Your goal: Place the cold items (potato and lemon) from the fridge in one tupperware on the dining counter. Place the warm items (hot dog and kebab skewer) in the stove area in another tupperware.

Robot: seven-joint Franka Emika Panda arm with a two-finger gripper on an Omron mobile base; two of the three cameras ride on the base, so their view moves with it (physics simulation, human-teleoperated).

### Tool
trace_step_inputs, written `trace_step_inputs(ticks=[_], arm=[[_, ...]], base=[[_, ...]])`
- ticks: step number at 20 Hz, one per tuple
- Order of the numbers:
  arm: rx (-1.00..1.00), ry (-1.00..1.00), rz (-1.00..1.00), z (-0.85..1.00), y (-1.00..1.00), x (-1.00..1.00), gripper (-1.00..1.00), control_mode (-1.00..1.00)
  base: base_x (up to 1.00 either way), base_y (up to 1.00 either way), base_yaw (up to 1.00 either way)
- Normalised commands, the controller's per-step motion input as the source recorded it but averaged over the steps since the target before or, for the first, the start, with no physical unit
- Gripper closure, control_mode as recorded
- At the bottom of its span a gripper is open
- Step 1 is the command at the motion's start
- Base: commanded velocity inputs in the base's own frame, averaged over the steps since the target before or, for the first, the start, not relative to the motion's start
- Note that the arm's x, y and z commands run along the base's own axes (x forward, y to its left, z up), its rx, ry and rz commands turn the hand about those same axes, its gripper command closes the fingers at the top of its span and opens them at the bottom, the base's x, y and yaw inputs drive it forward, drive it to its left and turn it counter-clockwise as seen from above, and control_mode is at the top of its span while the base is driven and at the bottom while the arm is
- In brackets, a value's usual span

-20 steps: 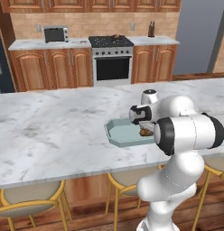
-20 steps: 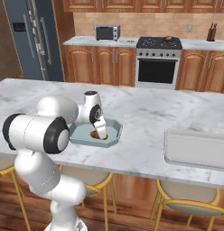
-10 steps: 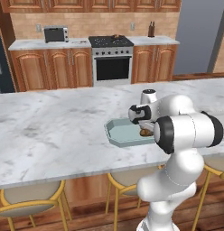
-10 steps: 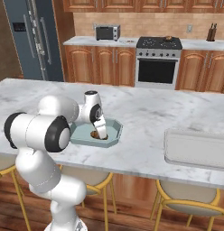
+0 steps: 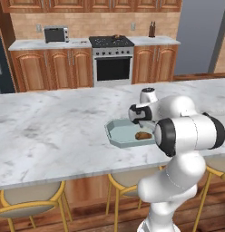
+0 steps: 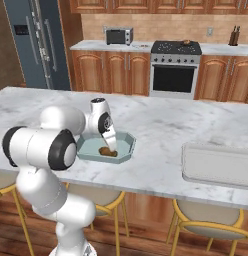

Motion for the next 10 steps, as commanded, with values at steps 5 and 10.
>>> trace_step_inputs(ticks=[5, 10], arm=[[-0.01, 0.00, 0.03, 0.54, 0.02, -0.10, -1.00, -1.00], [0.00, 0.00, 0.20, 0.46, 0.00, -0.69, -1.00, -1.00]], base=[[0.00, 0.00, 0.00], [0.00, 0.00, 0.00]])
